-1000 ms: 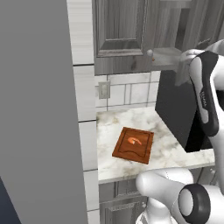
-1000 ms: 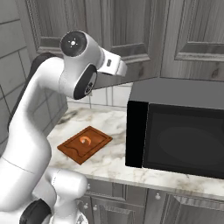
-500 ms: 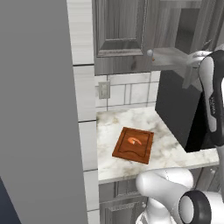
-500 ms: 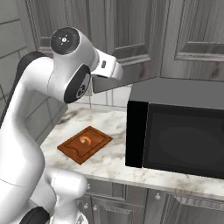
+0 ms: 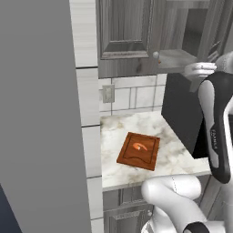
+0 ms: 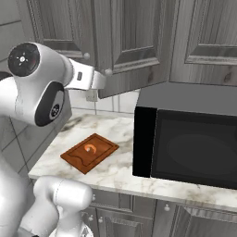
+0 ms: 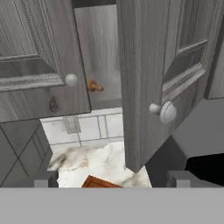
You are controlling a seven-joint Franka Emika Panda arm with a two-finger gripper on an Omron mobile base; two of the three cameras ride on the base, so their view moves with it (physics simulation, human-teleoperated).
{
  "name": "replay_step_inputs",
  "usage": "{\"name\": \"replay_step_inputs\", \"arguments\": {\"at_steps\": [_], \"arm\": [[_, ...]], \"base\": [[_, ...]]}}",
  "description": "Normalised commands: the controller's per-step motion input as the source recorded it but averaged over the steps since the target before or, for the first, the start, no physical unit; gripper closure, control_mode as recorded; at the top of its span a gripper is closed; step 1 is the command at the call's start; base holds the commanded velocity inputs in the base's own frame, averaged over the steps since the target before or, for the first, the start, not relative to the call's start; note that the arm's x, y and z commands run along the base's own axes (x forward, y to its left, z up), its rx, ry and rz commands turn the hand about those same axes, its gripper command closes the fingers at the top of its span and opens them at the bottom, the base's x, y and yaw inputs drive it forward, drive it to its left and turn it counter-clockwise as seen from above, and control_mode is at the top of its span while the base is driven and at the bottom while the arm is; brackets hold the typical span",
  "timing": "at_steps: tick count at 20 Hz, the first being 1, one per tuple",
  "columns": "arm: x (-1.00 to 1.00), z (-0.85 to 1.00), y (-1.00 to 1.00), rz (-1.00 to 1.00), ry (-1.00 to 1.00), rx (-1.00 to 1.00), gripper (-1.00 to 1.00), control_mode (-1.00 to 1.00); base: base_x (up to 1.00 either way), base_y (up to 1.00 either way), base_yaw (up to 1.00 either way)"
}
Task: Open the cabinet, retrieve the rolling pin, and place it next to the meat on the cutting board to prepare for tenderizing.
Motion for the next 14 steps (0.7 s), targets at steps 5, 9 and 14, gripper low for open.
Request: {"name": "replay_step_inputs", "arguments": {"at_steps": [5,9,14], "arm": [[-0.01,0.02,0.82,-0.01,0.00,-0.11,-1.00,-1.00],[0.14,0.00,0.61,-0.05,0.05,-0.11,-1.00,-1.00],[0.27,0.00,0.04,-0.04,0.05,-0.17,-1.00,-1.00]], "base": [[0.00,0.00,0.00],[0.00,0.00,0.00],[0.00,0.00,0.00]]}}
